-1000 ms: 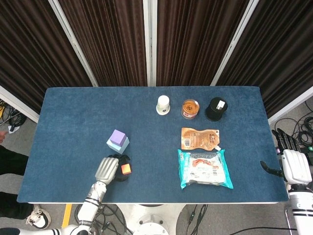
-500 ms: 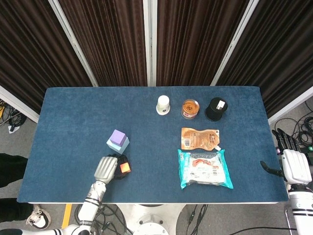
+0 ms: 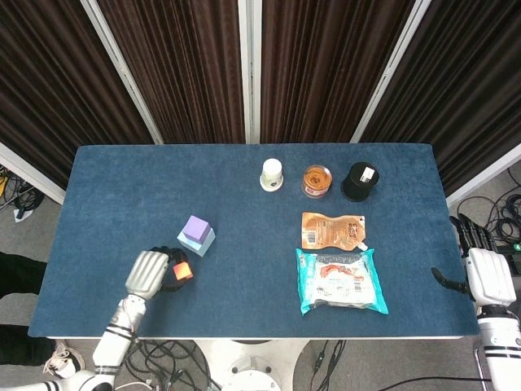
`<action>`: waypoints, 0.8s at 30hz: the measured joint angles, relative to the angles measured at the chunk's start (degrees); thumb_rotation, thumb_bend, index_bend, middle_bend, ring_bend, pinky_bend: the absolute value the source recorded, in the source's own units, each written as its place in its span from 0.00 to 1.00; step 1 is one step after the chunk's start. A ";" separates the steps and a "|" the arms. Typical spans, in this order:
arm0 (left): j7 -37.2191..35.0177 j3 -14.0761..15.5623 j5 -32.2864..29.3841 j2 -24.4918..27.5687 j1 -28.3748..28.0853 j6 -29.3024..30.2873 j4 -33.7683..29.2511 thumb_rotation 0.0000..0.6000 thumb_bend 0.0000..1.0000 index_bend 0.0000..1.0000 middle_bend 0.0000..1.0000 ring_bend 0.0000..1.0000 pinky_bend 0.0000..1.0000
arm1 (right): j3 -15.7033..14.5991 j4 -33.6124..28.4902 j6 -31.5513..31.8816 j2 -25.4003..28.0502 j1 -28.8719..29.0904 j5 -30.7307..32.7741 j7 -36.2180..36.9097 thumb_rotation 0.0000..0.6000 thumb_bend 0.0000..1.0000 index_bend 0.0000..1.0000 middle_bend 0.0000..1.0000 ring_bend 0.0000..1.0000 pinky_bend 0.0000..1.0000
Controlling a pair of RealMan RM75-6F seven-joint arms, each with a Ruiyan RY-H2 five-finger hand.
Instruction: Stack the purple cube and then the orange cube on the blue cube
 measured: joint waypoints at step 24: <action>-41.67 2.58 24.31 20.57 -18.02 -3.65 21.31 1.00 0.30 0.49 0.64 0.46 0.49 | 0.69 2.57 -0.39 -4.28 1.89 2.30 -6.26 1.00 0.14 0.00 0.00 0.00 0.00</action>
